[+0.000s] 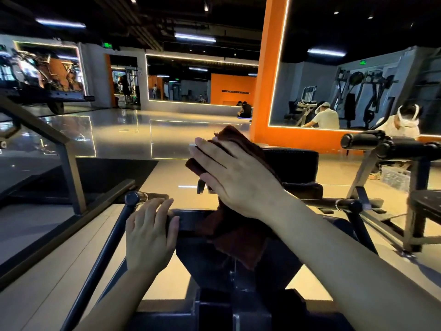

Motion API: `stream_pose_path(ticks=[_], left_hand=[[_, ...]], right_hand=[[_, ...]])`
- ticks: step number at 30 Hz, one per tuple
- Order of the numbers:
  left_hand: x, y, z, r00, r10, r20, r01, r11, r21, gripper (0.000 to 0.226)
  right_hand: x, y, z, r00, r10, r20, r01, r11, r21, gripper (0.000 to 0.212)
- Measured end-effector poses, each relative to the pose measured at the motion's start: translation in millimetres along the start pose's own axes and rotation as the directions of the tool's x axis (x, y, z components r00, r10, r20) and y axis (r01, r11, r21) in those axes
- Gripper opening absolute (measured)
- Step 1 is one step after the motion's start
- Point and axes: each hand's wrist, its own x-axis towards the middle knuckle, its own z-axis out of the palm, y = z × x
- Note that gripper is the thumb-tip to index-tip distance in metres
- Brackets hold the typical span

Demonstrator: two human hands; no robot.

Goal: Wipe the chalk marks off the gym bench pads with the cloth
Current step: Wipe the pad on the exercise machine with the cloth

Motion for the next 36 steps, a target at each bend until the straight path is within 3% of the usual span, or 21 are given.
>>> stream_pose_path(ticks=[3,6,13,20,23,27,29,34,36], left_hand=[[0,-1,-2,1.000,-0.001,0.009,0.002,1.000,-0.021,0.044],[0,-1,0,1.000,0.011,-0.001,-0.011,0.999,-0.031,0.043],[1,-1,6,0.999,0.037,-0.026,-0.037,0.999,-0.022,0.047],[1,0,4,0.999,0.048,0.007,-0.048,0.999,-0.004,0.046],[1,0,2,0.999,0.046,0.012,-0.046,0.999,-0.008,0.044],[0,-1,3,0.999,0.036,0.003,-0.036,0.999,-0.009,0.044],[0,1,4,0.999,0.034,-0.015,-0.034,0.999,-0.008,0.045],[2,1,7,0.998,0.056,-0.028,-0.056,0.998,0.003,0.045],[1,2,7,0.998,0.052,-0.037,-0.052,0.999,0.000,0.044]], right_hand=[[-27,20,-9,0.998,0.025,0.053,-0.024,1.000,-0.013,0.055],[-66,41,-18,0.986,0.163,0.042,-0.161,0.986,-0.053,0.055],[-81,28,-8,0.907,0.393,-0.147,-0.408,0.909,-0.084,0.053],[-10,-27,12,0.949,0.272,-0.162,-0.265,0.962,0.062,0.051],[-23,-7,3,0.977,0.186,-0.103,-0.188,0.982,-0.011,0.049],[-73,50,-18,0.919,0.368,-0.141,-0.384,0.916,-0.113,0.049],[-100,66,-19,0.908,0.385,-0.168,-0.401,0.913,-0.078,0.050],[-87,41,1,0.832,0.477,-0.284,-0.499,0.867,-0.006,0.047],[-70,27,2,0.857,0.424,-0.293,-0.458,0.887,-0.055,0.047]])
